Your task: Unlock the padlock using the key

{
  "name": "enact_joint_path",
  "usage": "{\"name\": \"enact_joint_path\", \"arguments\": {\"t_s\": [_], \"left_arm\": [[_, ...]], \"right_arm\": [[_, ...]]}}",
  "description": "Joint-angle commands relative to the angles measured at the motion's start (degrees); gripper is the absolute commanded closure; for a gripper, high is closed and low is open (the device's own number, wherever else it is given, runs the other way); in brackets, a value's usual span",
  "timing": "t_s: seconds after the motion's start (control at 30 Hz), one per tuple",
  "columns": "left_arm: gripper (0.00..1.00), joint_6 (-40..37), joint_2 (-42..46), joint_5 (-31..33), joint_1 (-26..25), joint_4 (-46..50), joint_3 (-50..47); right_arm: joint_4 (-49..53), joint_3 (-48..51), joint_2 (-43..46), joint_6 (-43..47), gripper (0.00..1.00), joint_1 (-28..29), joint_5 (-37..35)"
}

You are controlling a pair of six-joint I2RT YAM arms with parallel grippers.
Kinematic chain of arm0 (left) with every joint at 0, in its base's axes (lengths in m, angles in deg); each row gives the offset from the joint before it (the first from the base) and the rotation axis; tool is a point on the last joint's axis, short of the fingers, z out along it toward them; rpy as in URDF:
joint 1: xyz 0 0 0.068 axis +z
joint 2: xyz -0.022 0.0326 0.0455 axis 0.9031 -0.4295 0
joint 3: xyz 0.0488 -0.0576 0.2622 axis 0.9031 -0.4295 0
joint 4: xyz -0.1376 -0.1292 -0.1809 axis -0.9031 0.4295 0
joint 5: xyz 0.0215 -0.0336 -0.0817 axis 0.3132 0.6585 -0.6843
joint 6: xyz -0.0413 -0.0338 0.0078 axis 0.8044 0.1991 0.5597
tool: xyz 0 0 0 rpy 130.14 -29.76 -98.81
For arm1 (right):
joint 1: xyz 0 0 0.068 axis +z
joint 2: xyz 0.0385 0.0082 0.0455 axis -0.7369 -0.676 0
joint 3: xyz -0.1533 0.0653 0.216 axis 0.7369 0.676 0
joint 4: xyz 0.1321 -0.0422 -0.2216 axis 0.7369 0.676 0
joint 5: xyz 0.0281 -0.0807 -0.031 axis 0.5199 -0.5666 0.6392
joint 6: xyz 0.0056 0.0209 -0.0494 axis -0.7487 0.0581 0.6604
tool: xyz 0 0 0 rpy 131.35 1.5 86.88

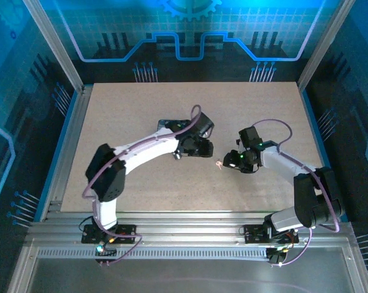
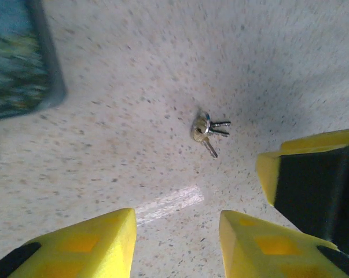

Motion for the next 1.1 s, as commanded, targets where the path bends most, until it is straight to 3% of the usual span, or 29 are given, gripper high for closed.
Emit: {"name": "enact_joint_path", "arguments": {"t_s": [0.0, 0.33, 0.57, 1.07], "left_arm": [[0.57, -0.93, 4.15, -0.96, 1.85, -0.90, -6.18], [0.58, 1.30, 12.24, 1.01, 5.60, -3.89, -19.01], [0.58, 1.34, 16.12, 1.67, 7.42, -4.13, -22.55], [0.58, 0.71, 18.60, 3.61, 9.99, -3.34, -24.44]], "right_arm": [[-1.97, -2.60, -3.28, -1.14, 0.56, 1.23, 2.03], [4.51, -14.18, -14.02, 3.67, 0.58, 8.60, -6.94], [9.75, -18.60, -18.48, 6.11, 0.59, 10.47, -13.97], [10.89, -19.53, -22.07, 5.54, 0.66, 10.93, -16.64]]}}
